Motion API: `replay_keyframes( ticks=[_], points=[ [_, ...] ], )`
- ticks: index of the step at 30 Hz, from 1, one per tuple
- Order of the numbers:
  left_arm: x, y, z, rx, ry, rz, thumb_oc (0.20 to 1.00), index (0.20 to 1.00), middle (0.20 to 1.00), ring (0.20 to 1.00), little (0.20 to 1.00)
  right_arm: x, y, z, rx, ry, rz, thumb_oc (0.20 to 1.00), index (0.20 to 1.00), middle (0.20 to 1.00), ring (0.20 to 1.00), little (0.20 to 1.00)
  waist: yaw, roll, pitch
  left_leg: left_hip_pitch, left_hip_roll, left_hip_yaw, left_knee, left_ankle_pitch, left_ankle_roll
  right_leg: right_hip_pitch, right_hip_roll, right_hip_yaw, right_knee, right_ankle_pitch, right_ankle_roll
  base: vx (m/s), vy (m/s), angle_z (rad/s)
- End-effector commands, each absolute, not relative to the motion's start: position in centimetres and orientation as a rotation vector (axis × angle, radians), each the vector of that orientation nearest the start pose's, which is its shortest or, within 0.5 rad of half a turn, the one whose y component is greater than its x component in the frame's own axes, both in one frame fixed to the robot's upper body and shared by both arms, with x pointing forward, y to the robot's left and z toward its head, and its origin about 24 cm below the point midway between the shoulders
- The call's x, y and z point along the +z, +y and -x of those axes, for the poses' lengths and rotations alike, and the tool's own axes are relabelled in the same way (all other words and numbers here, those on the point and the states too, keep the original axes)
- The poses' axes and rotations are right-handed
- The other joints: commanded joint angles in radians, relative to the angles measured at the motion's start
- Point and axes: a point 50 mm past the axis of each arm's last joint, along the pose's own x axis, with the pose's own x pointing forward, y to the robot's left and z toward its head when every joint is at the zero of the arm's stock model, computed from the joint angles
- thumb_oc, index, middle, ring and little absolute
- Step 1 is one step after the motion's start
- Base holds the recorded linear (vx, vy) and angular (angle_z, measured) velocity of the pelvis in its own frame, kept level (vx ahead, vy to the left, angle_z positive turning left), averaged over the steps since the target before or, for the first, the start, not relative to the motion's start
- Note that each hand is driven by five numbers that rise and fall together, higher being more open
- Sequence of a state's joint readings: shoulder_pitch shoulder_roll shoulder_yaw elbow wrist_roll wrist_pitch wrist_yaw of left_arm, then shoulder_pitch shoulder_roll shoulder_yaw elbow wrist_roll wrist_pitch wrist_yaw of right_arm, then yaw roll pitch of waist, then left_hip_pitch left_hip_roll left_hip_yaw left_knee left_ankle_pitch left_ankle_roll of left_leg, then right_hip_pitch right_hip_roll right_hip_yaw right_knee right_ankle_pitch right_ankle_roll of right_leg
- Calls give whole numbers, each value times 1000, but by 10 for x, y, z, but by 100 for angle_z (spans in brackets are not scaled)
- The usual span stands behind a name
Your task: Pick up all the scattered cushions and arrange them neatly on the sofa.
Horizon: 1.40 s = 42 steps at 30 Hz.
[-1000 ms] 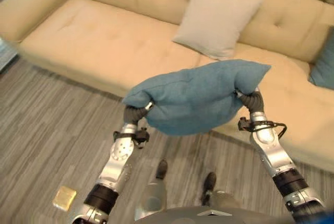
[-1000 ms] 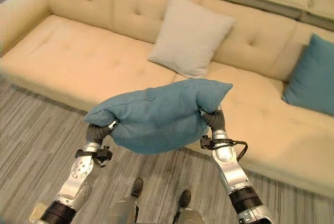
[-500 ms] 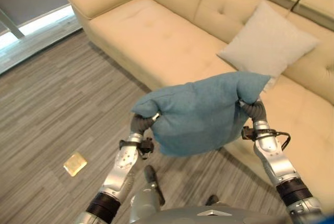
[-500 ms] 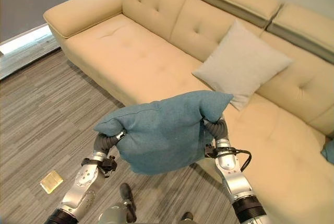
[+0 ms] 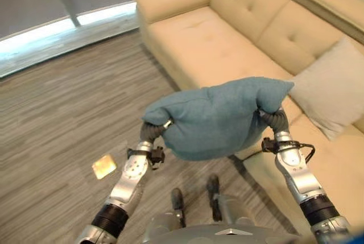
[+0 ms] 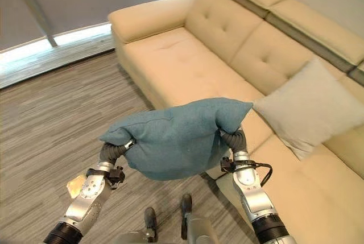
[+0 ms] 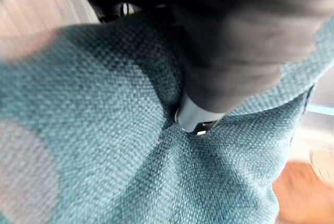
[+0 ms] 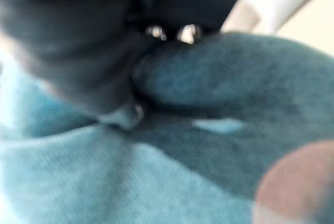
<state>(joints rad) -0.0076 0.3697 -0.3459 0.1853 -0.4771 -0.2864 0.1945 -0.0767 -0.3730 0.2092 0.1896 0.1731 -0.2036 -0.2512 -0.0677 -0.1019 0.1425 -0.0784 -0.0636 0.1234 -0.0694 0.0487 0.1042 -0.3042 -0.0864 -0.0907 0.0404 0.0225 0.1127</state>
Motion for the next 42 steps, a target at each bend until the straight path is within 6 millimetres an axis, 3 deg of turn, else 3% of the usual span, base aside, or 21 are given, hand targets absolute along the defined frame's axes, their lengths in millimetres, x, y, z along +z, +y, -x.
replay_keyframes(
  ticks=[1,5,6,8,9,11,13,16,19,21,24,26,27,31,35,38,41,42],
  points=[
    [54,133,-252,-238,-194,86,200,200,200,200,200,86,-175,-275,11,-324,148,200,200,200,200,200,-10,-20,-33,60,0,-52,76,-176,-92,88,36,-27,46,-29,18,207,-61,103],
    [50,131,-248,-237,-177,108,200,200,200,200,200,79,-183,-269,-7,-297,148,200,200,200,200,200,-23,-22,-51,65,-7,-77,152,-228,-112,146,36,-44,19,-29,-5,223,-112,51],
    [51,129,-246,-242,-181,118,200,200,200,200,200,79,-185,-267,-8,-296,150,200,200,200,200,200,-26,-29,-49,30,9,-47,269,-236,-148,177,27,-62,10,-38,-18,170,-115,41],
    [52,128,-246,-243,-183,127,200,200,200,200,200,78,-187,-267,-13,-291,155,200,200,200,200,200,-27,-33,-42,-15,26,-29,356,-238,-164,189,22,-70,7,-42,-26,97,-69,63],
    [51,129,-246,-238,-175,138,200,200,200,200,200,77,-189,-267,-18,-283,157,200,200,200,200,200,-24,-43,-34,-60,65,25,445,-219,-176,222,16,-82,-8,-57,-37,118,-66,54],
    [51,129,-244,-249,-172,137,200,200,200,200,200,75,-191,-264,-19,-274,157,200,200,200,200,200,-22,-41,-38,-86,108,78,402,-235,-157,244,16,-102,-18,-75,-37,152,-30,35],
    [50,129,-244,-253,-166,126,200,200,200,200,200,75,-192,-264,-20,-273,157,200,200,200,200,200,-18,-42,-45,-94,113,90,359,-222,-149,251,15,-104,-23,-81,-34,131,17,29],
    [48,130,-243,-250,-159,88,200,200,200,200,200,71,-189,-264,-25,-257,147,200,200,200,200,200,6,-33,-53,-159,120,89,214,-122,-152,288,32,-102,-34,-116,-33,225,45,20],
    [52,134,-243,-234,-179,85,200,200,200,200,200,69,-186,-266,-26,-250,145,200,200,200,200,200,31,-28,-55,-201,123,62,183,-60,-167,338,43,-78,-32,-145,-34,335,105,-8],
    [52,135,-242,-232,-178,82,200,200,200,200,200,69,-185,-265,-17,-248,146,200,200,200,200,200,31,-23,-61,-186,122,64,175,-59,-162,346,38,-72,-18,-150,-30,275,171,-28],
    [53,136,-242,-225,-182,79,200,200,200,200,200,69,-176,-268,12,-254,140,200,200,200,200,200,44,-25,-72,-130,88,70,186,-100,-123,339,-13,-35,105,-155,0,362,285,-51],
    [53,137,-243,-223,-185,75,200,200,200,200,200,70,-173,-269,19,-256,138,200,200,200,200,200,43,-23,-72,-111,78,75,184,-112,-109,314,-35,-35,173,-121,17,195,202,-45],
    [56,137,-244,-225,-197,63,200,200,200,200,200,73,-167,-272,38,-268,150,200,200,200,200,200,36,-15,-61,-70,64,79,177,-133,-78,251,-65,-15,329,-26,49,140,159,-19],
    [57,136,-247,-230,-203,45,200,200,200,200,200,75,-163,-273,49,-280,137,200,200,200,200,200,15,3,-52,-8,59,73,156,-162,-65,170,-44,3,441,-14,42,272,190,4],
    [57,133,-247,-248,-207,48,200,200,200,200,200,73,-165,-272,52,-272,134,200,200,200,200,200,-31,17,-49,71,36,44,116,-197,-68,85,14,-10,300,-60,18,298,44,18],
    [58,132,-251,-237,-210,60,200,200,200,200,200,73,-167,-272,43,-268,121,200,200,200,200,200,-57,1,-37,131,14,30,115,-237,-86,29,7,-99,47,-4,39,360,-51,-2],
    [59,131,-252,-237,-214,75,200,200,200,200,200,72,-168,-273,44,-263,132,200,200,200,200,200,-64,1,-35,149,15,27,118,-252,-91,18,14,-110,24,13,45,232,-51,-1],
    [57,129,-250,-259,-207,81,200,200,200,200,200,70,-172,-269,38,-254,139,200,200,200,200,200,-68,-7,-49,178,3,18,125,-287,-93,40,12,-118,-10,25,39,367,-106,13]
  ],
)
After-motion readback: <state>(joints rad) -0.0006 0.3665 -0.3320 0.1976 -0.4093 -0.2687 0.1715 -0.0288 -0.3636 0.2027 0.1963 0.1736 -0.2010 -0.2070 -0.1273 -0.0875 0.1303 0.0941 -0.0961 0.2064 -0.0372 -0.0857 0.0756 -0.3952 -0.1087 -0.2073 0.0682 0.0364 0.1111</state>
